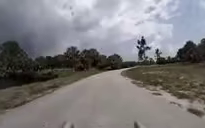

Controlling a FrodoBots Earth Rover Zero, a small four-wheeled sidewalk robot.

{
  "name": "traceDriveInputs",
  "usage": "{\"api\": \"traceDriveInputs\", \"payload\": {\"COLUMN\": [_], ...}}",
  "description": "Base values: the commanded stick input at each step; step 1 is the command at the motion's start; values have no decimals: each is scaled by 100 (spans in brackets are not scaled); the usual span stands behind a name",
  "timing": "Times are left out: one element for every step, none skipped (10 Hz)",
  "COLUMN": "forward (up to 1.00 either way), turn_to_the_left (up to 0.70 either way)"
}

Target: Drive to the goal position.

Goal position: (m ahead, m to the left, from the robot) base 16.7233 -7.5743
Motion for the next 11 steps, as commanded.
{"api": "traceDriveInputs", "payload": {"forward": [85, 85, 85, 85, 85, 85, 85, 85, 85, 85, 85], "turn_to_the_left": [0, 0, 0, 0, 0, 0, 0, 0, 0, 0, 0]}}
